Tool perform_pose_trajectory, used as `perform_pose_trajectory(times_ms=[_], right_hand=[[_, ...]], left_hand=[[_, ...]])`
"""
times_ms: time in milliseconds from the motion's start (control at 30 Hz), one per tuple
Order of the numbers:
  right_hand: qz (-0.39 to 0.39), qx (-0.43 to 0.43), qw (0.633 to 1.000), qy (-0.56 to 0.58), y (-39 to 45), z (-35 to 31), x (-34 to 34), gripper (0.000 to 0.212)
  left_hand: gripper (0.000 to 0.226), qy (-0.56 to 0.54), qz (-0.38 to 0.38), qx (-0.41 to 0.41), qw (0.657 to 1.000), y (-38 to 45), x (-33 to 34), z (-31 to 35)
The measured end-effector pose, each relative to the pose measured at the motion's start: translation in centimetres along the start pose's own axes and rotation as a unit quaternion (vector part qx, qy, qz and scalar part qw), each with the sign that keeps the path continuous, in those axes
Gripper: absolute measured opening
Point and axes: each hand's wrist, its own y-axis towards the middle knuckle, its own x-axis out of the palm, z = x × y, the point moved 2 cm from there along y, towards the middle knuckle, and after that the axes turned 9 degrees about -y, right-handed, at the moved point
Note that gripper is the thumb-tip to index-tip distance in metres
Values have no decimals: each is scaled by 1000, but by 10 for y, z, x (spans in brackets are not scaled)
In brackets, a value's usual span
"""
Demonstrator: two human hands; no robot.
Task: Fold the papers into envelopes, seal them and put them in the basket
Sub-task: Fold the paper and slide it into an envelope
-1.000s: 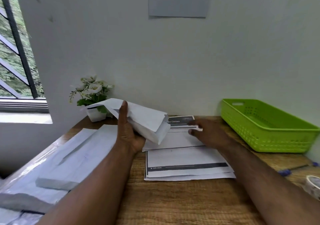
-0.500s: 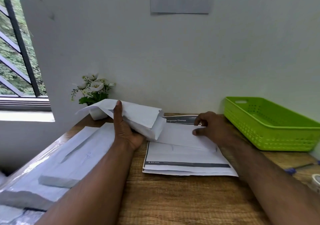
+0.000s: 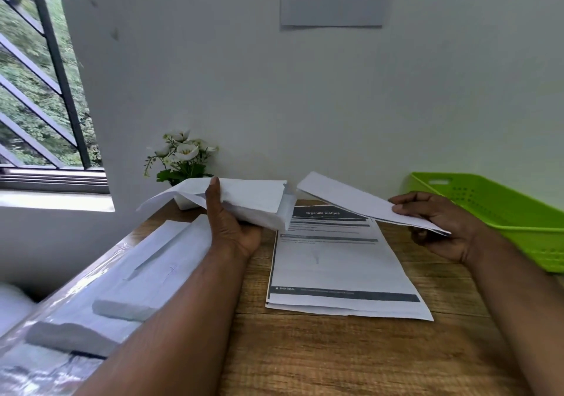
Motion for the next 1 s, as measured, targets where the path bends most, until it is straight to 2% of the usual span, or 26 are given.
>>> perform_pose_trajectory(times_ms=[133,333,467,567,667,733,867,1000], right_hand=[[-31,20,999,-29,-2,3,7,12],[-48,36,997,-46,-2,8,22,13],[-53,43,997,-34,-1,13,41,9],[-45,42,998,1,-1,17,66,3],[-86,44,995,30,-2,15,82,36],[-125,56,990,43,-5,11,80,48],[-179,74,978,80,-12,11,63,39],[-165,79,980,75,-11,15,63,44]], left_hand=[[30,4,-1,5,1000,2,-1,1],[47,10,-4,-6,1000,6,-5,-3],[71,38,-21,-86,995,0,-4,-14],[75,92,-43,-140,985,-7,-1,-27],[64,102,-59,-142,983,-12,3,-34],[58,86,-55,-129,986,-11,3,-32],[66,55,-28,-95,994,-1,-3,-20],[59,38,-21,-76,996,2,-3,-18]])
